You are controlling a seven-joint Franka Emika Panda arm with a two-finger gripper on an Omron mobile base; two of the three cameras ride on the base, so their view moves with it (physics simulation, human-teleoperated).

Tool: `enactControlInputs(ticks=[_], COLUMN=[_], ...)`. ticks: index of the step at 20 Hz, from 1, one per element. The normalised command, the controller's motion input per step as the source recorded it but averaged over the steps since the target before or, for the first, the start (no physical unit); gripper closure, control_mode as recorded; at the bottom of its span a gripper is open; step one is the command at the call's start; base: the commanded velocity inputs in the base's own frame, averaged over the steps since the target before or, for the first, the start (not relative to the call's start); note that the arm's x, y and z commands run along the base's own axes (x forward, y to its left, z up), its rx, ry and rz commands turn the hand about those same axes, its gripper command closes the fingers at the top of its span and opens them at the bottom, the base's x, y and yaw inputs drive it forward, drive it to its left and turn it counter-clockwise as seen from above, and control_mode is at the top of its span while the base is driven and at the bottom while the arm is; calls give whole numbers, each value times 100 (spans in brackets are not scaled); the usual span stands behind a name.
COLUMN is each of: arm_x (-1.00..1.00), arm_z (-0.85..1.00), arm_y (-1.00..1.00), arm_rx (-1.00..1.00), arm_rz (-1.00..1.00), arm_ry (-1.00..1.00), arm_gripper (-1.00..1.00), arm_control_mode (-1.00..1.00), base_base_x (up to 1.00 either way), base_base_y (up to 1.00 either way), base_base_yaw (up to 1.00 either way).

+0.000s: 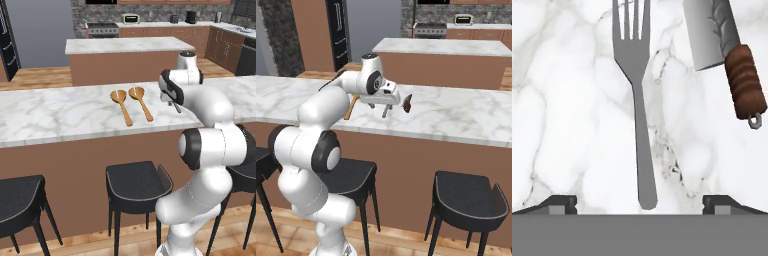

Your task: Pick up the metallic utensils from the counter and place them in the open drawer. Make sure not to pick up any wooden utensils.

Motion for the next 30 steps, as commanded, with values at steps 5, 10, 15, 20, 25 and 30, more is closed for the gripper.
enactControlInputs(ticks=[5,10,15,20,25,30], arm_x=[12,10,7,3,0,0], arm_z=[-3,-20,-18,-20,-20,-19], arm_y=[-22,0,0,2,0,3], arm_rx=[2,0,0,0,0,0], arm_rz=[3,0,0,0,0,0], arm_ry=[0,0,0,0,0,0], arm_gripper=[-100,-100,-100,-100,-100,-100], arm_control_mode=[-100,-100,-100,-100,-100,-100], base_base_x=[0,0,0,0,0,0], base_base_y=[0,0,0,0,0,0], base_base_yaw=[0,0,0,0,0,0])
